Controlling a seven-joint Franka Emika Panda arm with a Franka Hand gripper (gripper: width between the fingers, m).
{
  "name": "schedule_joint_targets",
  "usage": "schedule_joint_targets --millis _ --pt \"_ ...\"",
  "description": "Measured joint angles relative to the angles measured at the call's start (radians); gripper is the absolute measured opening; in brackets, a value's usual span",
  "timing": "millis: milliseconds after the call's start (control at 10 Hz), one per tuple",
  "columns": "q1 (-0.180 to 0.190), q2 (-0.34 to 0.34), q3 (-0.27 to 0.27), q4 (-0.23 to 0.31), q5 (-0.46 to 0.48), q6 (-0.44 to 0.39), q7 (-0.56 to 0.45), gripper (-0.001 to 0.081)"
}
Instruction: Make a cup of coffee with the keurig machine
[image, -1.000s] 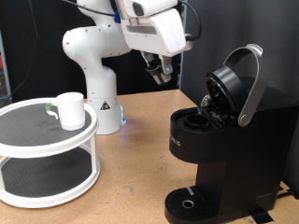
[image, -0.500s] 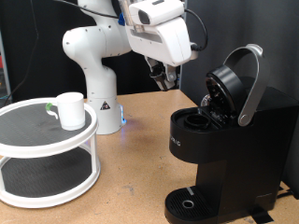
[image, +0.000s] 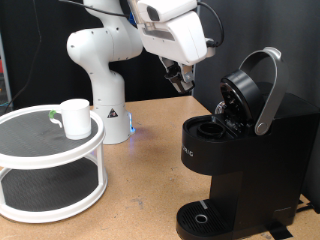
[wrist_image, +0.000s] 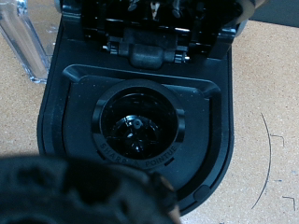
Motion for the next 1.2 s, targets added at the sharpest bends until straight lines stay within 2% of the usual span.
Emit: schedule_joint_targets --millis 400,800,1200 --pt "0.000 0.000 0.005 -0.001 -0.019 0.015 0.052 0.0477" --pt "0.001 0.000 0.008 -0.022 -0.011 0.019 0.037 0.0477" --pt "0.007 0.006 0.054 -0.076 -0.007 0.137 0.090 0.0477"
